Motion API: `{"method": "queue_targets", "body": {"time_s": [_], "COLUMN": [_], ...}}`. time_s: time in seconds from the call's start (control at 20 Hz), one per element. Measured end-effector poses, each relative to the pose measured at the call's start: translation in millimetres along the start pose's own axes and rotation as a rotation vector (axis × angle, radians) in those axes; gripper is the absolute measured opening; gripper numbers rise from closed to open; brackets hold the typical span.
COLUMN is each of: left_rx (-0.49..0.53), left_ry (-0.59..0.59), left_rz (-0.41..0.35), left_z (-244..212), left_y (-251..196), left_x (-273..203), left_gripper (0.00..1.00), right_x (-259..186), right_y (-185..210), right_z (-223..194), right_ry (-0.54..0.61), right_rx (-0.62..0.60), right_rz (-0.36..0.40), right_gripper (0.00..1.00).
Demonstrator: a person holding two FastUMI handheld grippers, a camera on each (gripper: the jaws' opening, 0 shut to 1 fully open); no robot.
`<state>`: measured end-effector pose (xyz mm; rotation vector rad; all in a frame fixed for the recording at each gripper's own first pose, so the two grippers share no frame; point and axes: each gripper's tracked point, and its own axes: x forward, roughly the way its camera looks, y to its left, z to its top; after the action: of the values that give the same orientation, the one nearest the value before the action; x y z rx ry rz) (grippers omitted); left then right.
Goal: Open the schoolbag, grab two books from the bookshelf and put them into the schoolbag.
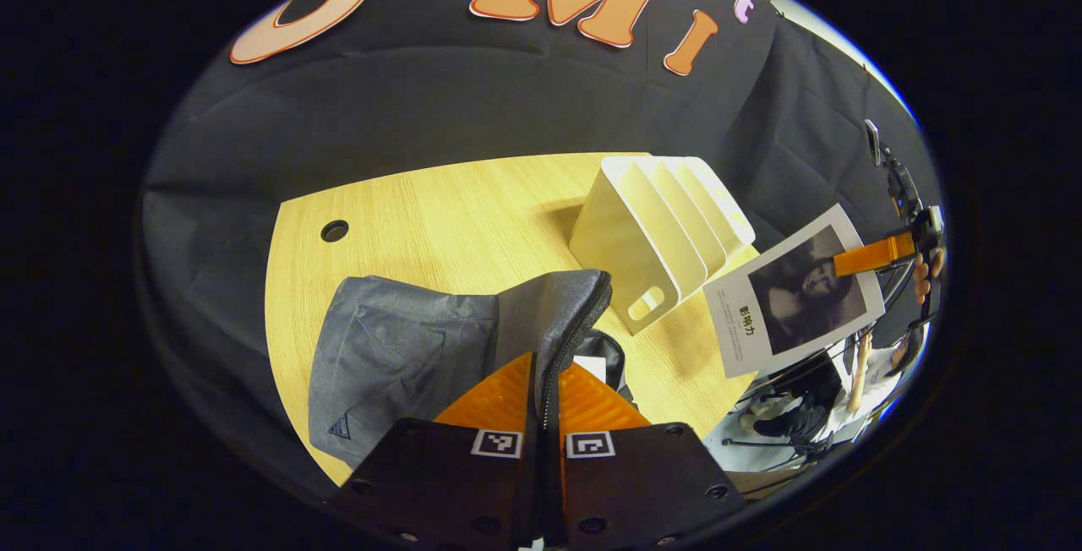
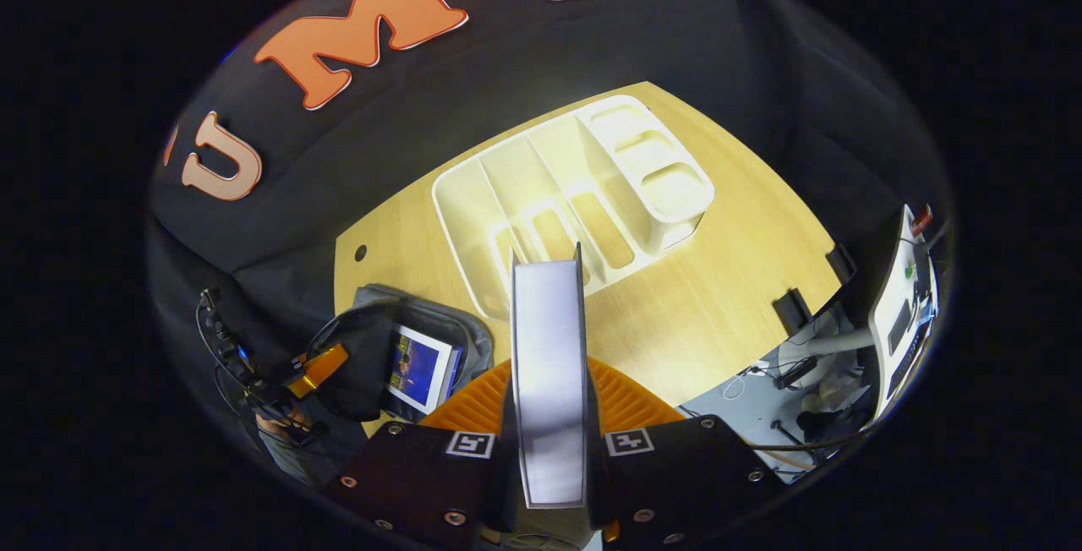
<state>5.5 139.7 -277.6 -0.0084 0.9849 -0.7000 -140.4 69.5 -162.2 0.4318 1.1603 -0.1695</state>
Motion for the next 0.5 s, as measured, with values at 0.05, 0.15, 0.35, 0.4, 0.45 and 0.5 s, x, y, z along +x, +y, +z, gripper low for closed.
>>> {"method": "queue_targets", "body": {"time_s": [0.05, 0.15, 0.35, 0.4, 0.45, 0.5], "left_rx": [0.009, 0.029, 0.065, 0.07, 0.072, 0.075], "left_ry": [0.001, -0.001, -0.01, -0.012, -0.014, -0.018], "left_rz": [-0.002, -0.004, -0.005, -0.007, -0.012, -0.015], "left_z": [-1, 1, 7, 10, 11, 10], "left_y": [0, 1, 3, 3, 3, 4], "left_x": [0, -2, -7, -9, -10, -11], "left_gripper": [0.05, 0.05, 0.05, 0.05, 0.05, 0.05], "right_x": [0, 1, 4, 6, 8, 11], "right_y": [5, 14, 34, 39, 46, 52], "right_z": [-8, -26, -53, -58, -61, -63], "right_ry": [-0.002, -0.006, -0.016, -0.022, -0.031, -0.039], "right_rx": [0.012, 0.047, 0.133, 0.153, 0.175, 0.197], "right_rz": [0.021, 0.072, 0.167, 0.187, 0.207, 0.229], "right_gripper": [0.33, 0.33, 0.31, 0.32, 0.32, 0.31]}}
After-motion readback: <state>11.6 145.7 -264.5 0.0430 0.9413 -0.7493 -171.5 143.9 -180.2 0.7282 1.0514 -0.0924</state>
